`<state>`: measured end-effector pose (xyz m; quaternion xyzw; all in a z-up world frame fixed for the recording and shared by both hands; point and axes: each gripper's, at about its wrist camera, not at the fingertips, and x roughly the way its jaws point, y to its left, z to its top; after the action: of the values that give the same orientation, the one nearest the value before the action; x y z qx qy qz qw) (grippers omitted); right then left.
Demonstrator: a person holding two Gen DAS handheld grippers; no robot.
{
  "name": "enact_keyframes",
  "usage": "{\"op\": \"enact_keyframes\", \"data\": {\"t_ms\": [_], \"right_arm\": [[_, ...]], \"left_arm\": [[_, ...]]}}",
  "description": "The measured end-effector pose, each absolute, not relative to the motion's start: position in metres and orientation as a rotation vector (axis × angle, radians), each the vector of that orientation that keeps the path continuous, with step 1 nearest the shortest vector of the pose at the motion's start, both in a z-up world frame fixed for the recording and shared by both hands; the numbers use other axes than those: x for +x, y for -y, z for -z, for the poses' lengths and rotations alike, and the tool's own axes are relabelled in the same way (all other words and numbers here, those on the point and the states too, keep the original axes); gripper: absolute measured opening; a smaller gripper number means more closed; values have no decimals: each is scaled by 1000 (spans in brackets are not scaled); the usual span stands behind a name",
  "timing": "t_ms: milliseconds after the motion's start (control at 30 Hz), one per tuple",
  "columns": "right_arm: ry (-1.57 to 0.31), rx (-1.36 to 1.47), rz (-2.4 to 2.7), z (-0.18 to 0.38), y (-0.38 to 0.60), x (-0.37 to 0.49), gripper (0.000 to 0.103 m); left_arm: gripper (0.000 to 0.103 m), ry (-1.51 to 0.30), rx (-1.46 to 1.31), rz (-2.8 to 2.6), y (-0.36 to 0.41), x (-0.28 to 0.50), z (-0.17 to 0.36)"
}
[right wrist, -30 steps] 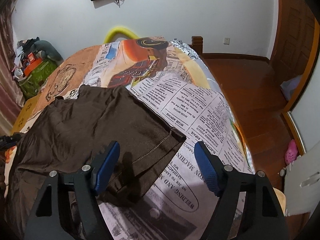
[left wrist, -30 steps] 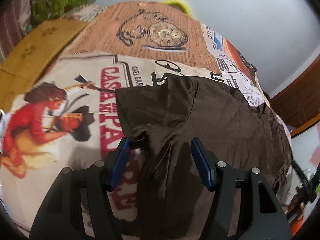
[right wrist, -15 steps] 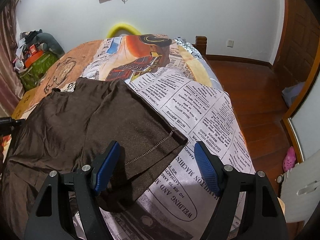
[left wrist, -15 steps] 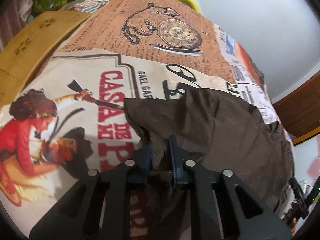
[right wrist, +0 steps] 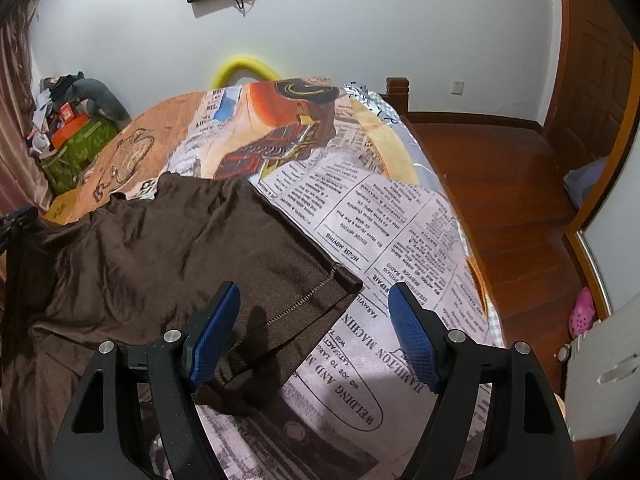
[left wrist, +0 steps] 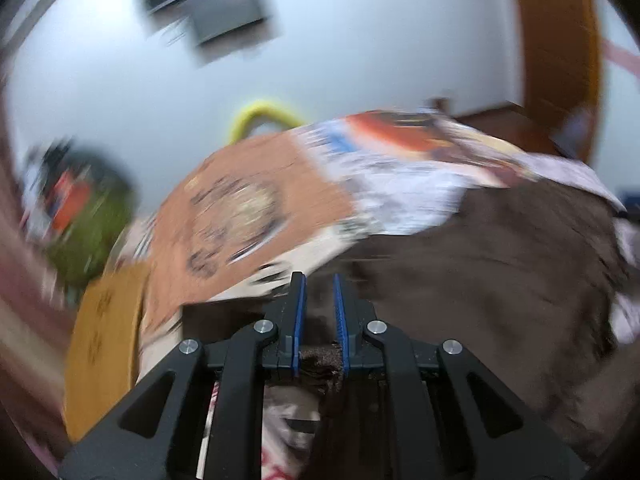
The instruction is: Fold small clothes
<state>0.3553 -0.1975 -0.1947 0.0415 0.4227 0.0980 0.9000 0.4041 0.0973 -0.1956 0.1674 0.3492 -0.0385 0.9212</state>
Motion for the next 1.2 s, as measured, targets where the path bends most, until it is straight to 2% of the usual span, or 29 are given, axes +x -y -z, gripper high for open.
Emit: {"op": "enact_keyframes", "data": {"t_ms": [100,233,300,367,400,633,833,1200], "right_arm": [[-882,95,-206,194,199,353,74],[-882,96,-212,193,200,348,74],[-882,94,-216,192,201,346,74],[-883,89,-220,192,201,345,74],[-883,88,-220,192,202,346,74],[-912,176,-219,202,209,352,74],[-917,141,-213,207,202,355,74],[-914,111,-207,209,202,354,74]], "left_arm": [[14,-776,368,207,-70,394,210],[15,-962,205,257,-82,401,229],[21,-994,112,249,-94,398,233],[41,-991,33,206,-115,393,229],[45,-981,10,174,-125,392,224],[57,-906,-56,35,-177,363,201],[62,-893,-149,-53,-221,379,196],[62,-1006,-348,-177,-291,448,239]]}}
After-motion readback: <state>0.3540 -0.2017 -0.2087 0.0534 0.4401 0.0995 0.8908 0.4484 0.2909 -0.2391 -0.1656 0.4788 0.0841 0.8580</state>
